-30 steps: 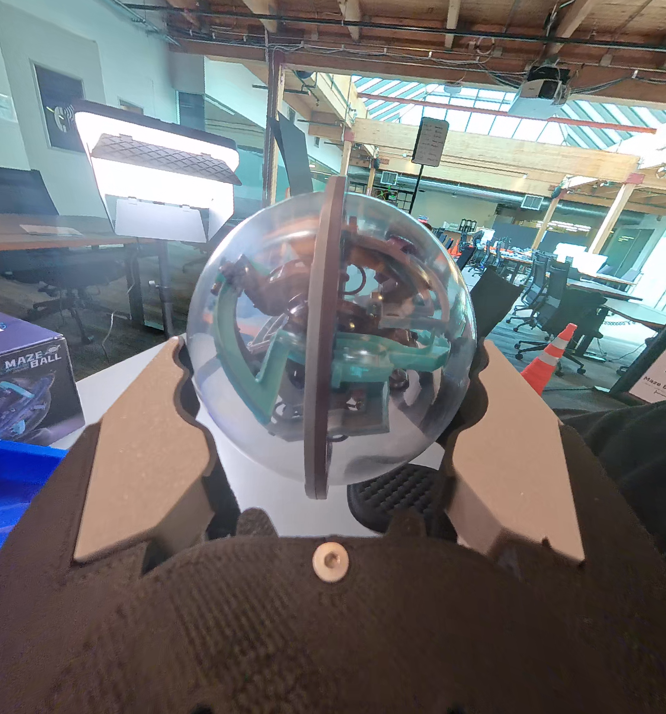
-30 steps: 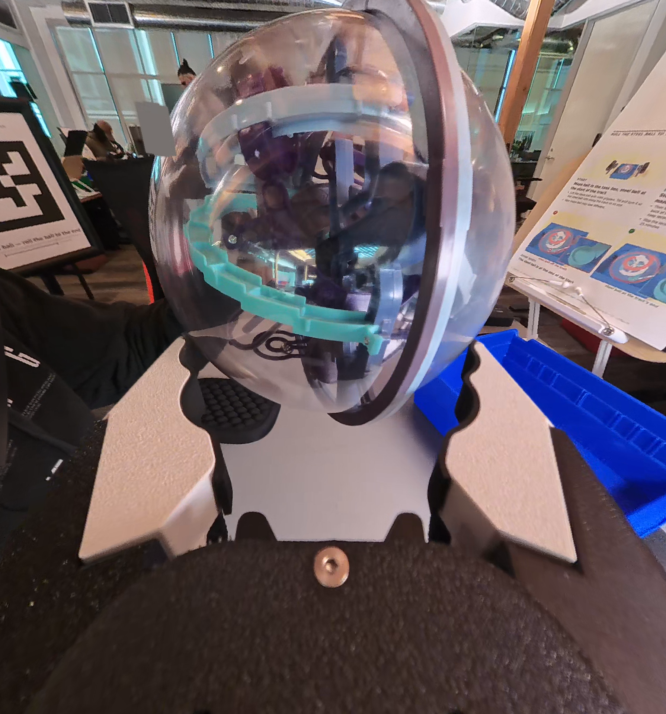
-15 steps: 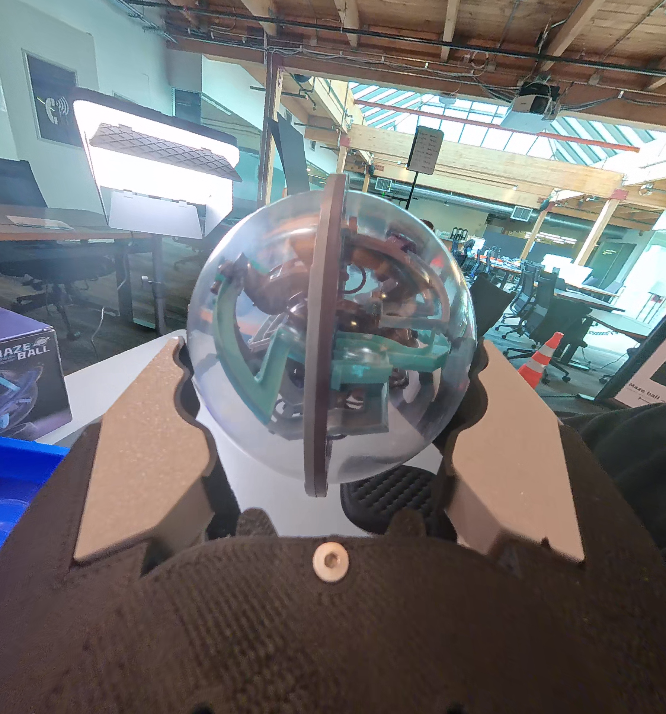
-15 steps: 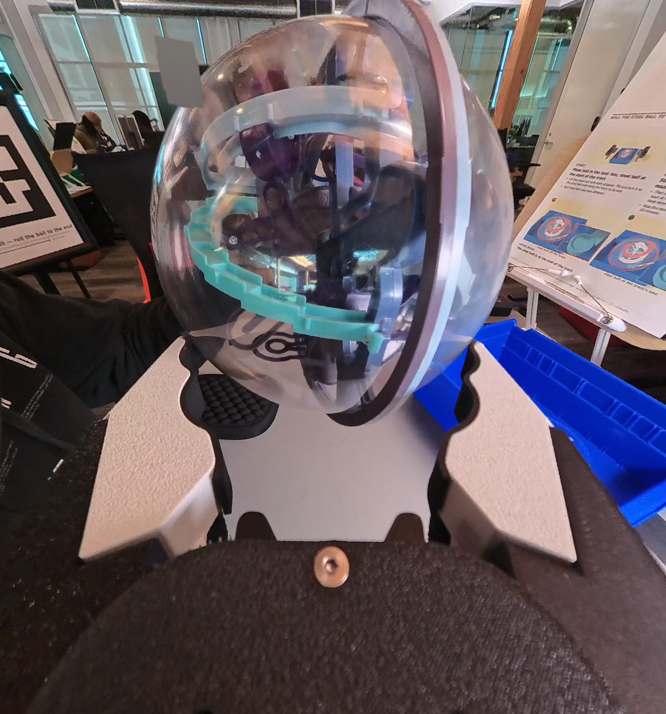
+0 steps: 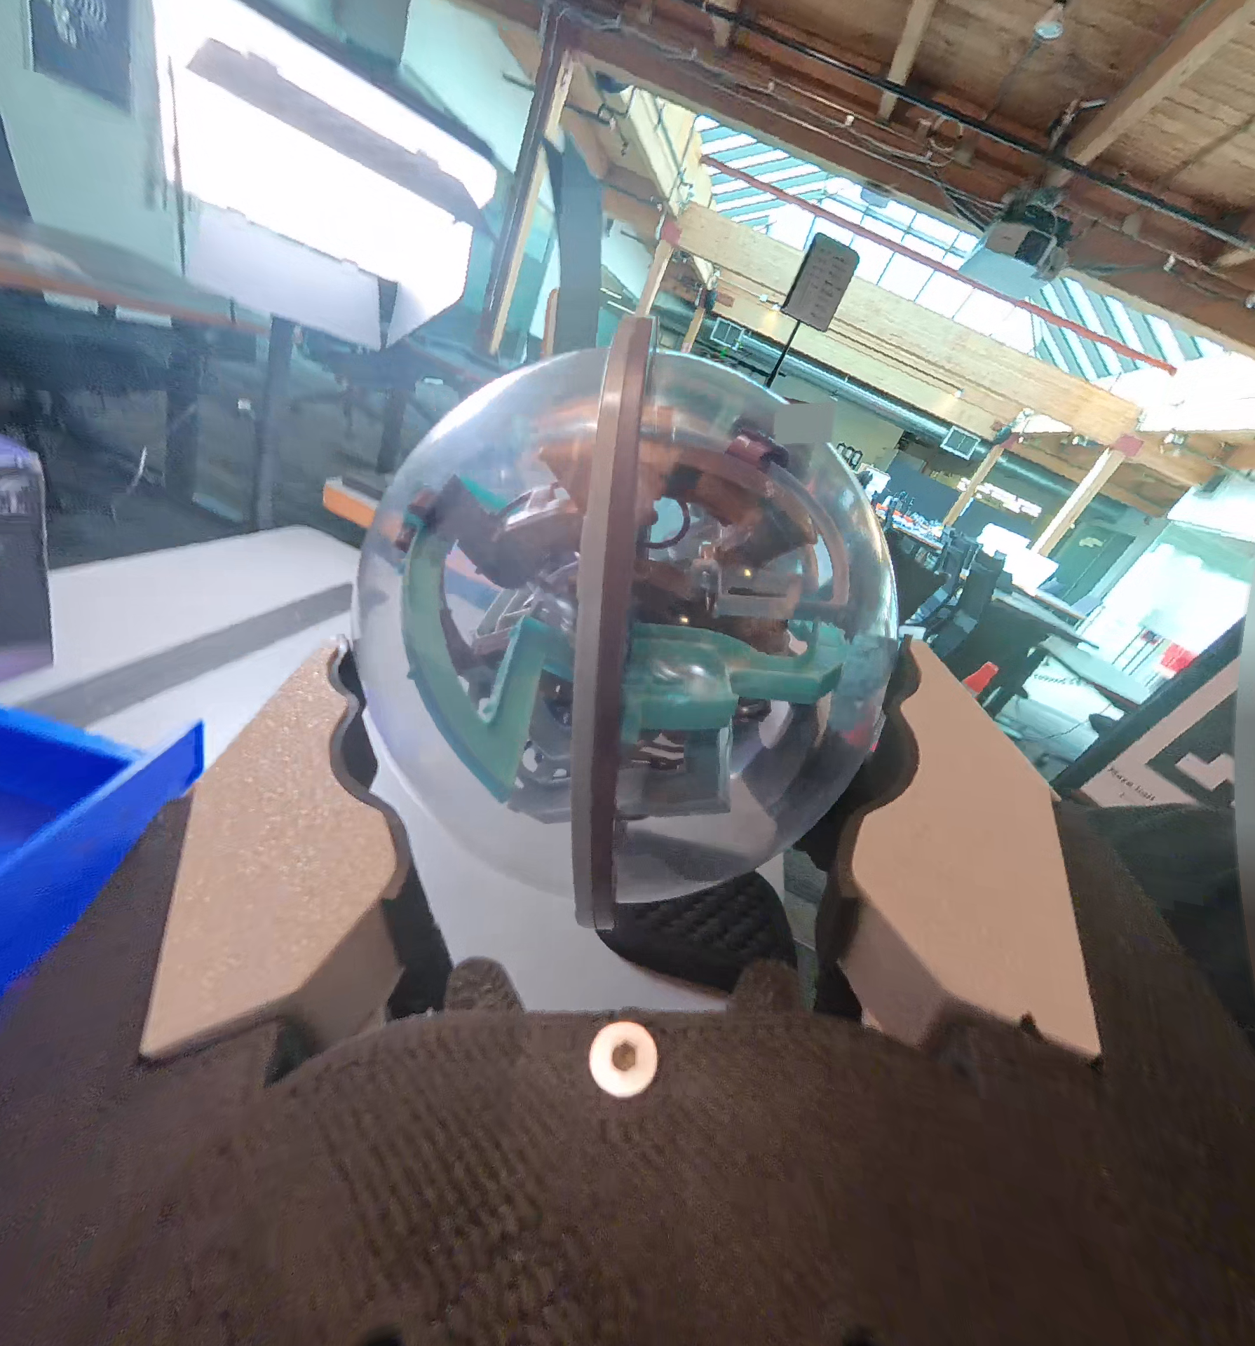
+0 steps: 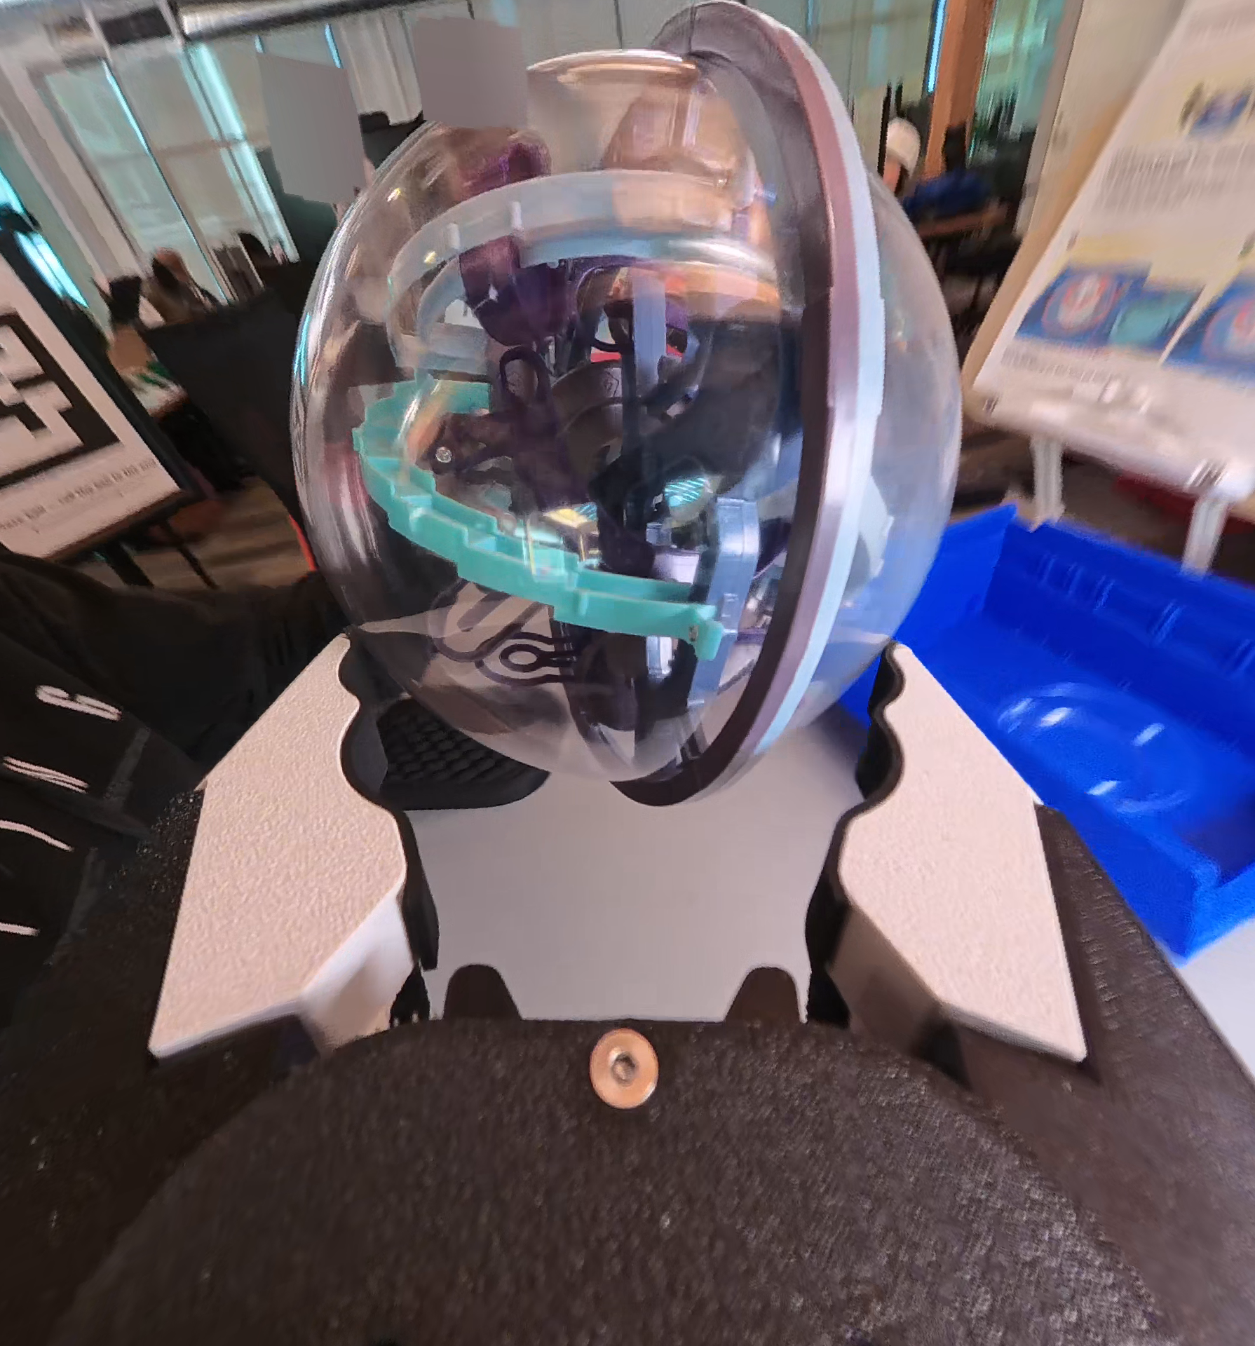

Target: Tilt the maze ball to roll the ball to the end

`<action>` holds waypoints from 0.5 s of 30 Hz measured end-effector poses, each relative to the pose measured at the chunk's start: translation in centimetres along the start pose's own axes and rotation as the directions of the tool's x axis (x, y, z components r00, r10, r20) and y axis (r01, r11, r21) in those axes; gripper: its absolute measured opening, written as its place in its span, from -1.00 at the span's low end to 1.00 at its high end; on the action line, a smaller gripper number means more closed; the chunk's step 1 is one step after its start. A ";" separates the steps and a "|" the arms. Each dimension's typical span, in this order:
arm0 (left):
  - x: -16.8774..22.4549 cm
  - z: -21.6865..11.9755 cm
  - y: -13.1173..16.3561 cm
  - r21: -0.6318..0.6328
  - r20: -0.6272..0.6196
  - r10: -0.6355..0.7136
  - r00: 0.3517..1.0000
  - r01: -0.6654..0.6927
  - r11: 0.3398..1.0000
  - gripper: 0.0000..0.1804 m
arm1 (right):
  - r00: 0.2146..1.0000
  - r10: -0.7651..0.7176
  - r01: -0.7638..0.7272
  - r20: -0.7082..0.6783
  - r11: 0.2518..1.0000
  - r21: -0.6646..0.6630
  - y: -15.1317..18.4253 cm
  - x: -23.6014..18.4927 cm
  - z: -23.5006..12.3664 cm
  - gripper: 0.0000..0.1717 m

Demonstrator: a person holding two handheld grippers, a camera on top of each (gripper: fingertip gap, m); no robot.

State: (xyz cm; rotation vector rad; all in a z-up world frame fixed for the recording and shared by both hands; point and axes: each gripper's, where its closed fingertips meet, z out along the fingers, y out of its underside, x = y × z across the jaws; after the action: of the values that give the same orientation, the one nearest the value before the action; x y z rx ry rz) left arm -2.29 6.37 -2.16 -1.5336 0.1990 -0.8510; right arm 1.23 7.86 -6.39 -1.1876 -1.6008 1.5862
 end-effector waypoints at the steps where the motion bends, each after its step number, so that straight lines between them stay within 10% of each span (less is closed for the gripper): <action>1: -0.6 0.0 0.6 0.000 0.012 -0.036 0.999 0.036 0.999 0.54 | 0.999 0.050 -0.050 0.007 0.999 0.000 0.8 0.2 0.2 0.53; 15: -4.0 0.8 9.7 -0.087 0.078 0.010 0.997 -0.003 0.996 0.61 | 0.828 0.543 -0.543 0.141 0.839 -0.044 11.9 -0.2 1.4 0.54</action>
State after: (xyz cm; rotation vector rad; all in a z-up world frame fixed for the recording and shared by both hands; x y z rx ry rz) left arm -1.11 7.64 -12.56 -1.6433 0.1861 -0.7843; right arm 2.27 5.78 -18.19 -1.6677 -1.4183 2.0656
